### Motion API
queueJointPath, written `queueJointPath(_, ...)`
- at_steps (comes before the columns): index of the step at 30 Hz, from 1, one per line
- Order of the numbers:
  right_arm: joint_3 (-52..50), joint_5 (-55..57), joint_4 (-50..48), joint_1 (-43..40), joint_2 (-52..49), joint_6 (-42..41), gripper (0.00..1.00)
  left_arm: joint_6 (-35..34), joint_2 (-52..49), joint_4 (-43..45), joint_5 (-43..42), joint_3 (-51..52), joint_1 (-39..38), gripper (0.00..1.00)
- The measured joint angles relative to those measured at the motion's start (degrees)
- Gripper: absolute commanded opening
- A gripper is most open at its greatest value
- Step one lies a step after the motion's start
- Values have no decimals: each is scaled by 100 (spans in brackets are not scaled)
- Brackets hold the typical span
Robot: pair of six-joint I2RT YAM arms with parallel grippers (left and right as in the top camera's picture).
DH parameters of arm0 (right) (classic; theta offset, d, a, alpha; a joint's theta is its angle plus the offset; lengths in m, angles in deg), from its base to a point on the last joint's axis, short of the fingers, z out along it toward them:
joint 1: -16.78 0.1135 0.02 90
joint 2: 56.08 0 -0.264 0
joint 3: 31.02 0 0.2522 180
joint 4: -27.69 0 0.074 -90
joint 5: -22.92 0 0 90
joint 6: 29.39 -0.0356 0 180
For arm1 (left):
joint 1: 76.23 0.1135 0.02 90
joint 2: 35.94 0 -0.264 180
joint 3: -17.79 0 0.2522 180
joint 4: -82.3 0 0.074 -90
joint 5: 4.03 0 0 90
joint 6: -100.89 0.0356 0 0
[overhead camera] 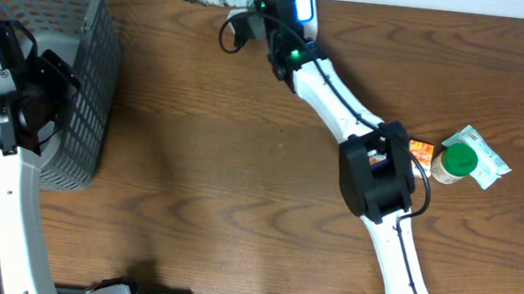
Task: Scan the item barcode
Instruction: 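Hold the glove package barcode against the white scanner, then carry the glove package right and lower it beside the orange packets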
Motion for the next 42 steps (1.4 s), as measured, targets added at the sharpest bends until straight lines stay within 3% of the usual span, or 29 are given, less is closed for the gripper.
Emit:
queueJointPath(3, 0, -142, -199, -114, 0, 9, 1, 0, 0, -2, -2, 0, 0, 80)
queueJointPath(7, 2, -216, 374, -214, 0, -164, 1, 0, 0, -4, -2, 0, 0, 80)
queueJointPath(14, 2, -339, 855, -208, 0, -1386, 1, 0, 0, -2, -2, 0, 0, 80)
queueJointPath(21, 2, -365, 1460, -173, 0, -1884, 1, 0, 0, -4, -2, 0, 0, 80)
queueJointPath(31, 2, -387, 1399, -142, 0, -2385, 1, 0, -2, -2, -2, 0, 0, 80)
queueJointPath(36, 2, -402, 708, -142, 7, -3309, 1, 0, 0, 0, -2, 0, 0, 80)
queueJointPath(42, 0, -820, 922, -151, 350, -4669, 1, 0, 0, -2, -2, 0, 0, 80)
